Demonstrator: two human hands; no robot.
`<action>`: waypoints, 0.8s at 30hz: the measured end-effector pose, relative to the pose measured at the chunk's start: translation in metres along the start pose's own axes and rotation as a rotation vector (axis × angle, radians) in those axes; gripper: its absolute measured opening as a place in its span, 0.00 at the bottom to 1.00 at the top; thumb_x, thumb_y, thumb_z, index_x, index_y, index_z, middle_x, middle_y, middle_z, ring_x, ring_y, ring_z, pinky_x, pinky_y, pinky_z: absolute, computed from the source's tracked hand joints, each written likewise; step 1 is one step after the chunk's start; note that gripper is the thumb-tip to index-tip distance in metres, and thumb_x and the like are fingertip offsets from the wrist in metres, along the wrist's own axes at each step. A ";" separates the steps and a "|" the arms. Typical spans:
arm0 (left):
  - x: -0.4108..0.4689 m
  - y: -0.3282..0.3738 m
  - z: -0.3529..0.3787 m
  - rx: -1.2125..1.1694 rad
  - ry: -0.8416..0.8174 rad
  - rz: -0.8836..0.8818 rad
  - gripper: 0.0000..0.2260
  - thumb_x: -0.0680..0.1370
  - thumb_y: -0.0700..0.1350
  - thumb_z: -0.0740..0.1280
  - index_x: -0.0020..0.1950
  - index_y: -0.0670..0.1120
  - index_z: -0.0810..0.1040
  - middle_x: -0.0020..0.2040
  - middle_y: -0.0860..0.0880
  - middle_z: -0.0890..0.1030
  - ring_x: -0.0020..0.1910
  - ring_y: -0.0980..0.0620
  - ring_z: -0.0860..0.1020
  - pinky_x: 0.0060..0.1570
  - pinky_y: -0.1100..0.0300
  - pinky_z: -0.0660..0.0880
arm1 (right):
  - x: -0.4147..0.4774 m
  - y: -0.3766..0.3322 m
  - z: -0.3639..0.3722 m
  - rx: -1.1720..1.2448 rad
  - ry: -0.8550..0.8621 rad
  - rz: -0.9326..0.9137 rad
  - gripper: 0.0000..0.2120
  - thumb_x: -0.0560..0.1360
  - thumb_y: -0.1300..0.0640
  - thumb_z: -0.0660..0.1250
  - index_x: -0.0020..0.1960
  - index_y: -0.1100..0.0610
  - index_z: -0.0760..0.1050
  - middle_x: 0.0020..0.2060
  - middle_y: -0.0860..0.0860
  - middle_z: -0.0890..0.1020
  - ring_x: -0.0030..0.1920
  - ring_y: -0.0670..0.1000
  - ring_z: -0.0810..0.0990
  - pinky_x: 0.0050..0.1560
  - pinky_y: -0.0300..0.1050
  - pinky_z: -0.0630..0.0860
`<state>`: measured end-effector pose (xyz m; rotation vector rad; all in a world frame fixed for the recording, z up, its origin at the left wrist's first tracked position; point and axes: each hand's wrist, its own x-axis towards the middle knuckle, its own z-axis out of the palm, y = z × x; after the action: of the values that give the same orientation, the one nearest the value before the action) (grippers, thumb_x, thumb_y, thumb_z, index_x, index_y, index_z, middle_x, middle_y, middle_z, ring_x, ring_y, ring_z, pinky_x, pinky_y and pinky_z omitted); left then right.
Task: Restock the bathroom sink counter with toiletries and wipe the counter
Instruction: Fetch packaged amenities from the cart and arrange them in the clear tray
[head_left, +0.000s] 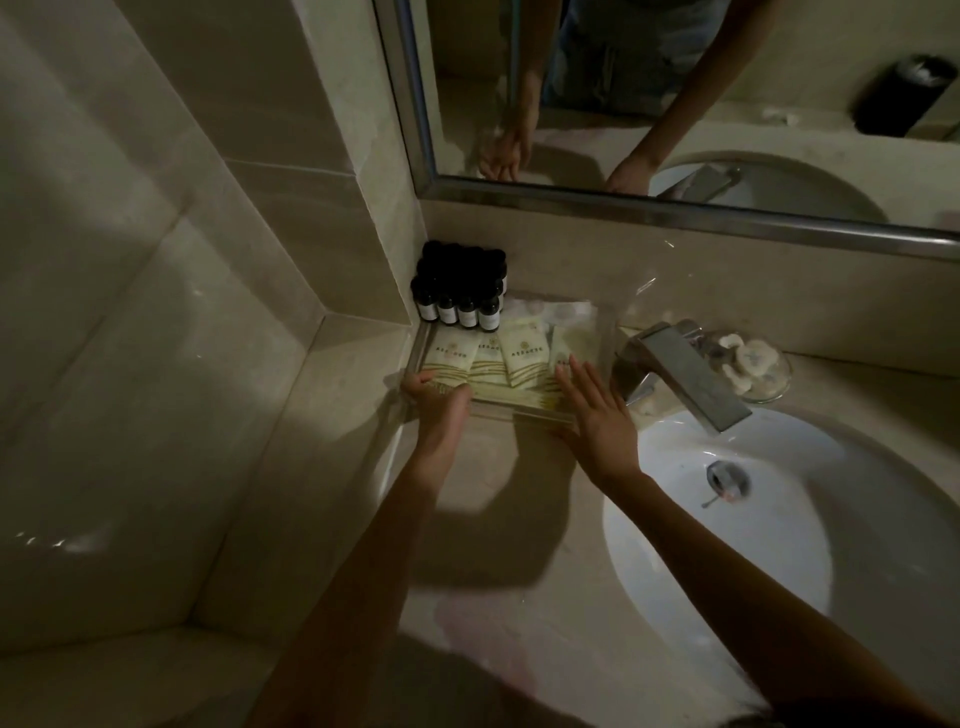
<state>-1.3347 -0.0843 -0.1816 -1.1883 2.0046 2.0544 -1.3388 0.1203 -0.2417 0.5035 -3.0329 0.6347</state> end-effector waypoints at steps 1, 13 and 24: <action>0.000 -0.001 0.000 0.015 -0.004 0.010 0.23 0.72 0.32 0.64 0.61 0.47 0.59 0.62 0.40 0.66 0.58 0.41 0.74 0.57 0.48 0.77 | 0.000 0.000 0.000 -0.002 0.001 0.001 0.38 0.73 0.51 0.70 0.77 0.50 0.55 0.77 0.50 0.55 0.77 0.53 0.51 0.74 0.56 0.53; -0.059 -0.005 -0.021 0.373 -0.142 0.157 0.21 0.79 0.37 0.63 0.71 0.42 0.63 0.60 0.47 0.70 0.53 0.51 0.73 0.43 0.64 0.69 | -0.015 -0.017 -0.039 0.068 -0.166 0.043 0.34 0.75 0.53 0.69 0.76 0.50 0.57 0.76 0.51 0.61 0.75 0.54 0.60 0.72 0.54 0.62; -0.150 -0.047 -0.011 0.427 -0.318 0.400 0.08 0.77 0.38 0.66 0.53 0.48 0.77 0.50 0.51 0.80 0.54 0.50 0.78 0.46 0.65 0.72 | -0.135 0.003 -0.081 0.436 0.012 0.233 0.13 0.76 0.55 0.68 0.60 0.47 0.78 0.49 0.44 0.84 0.51 0.43 0.81 0.52 0.43 0.77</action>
<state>-1.1990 -0.0156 -0.1410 -0.3852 2.4736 1.6651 -1.2166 0.1960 -0.1773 0.1396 -2.9604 1.3178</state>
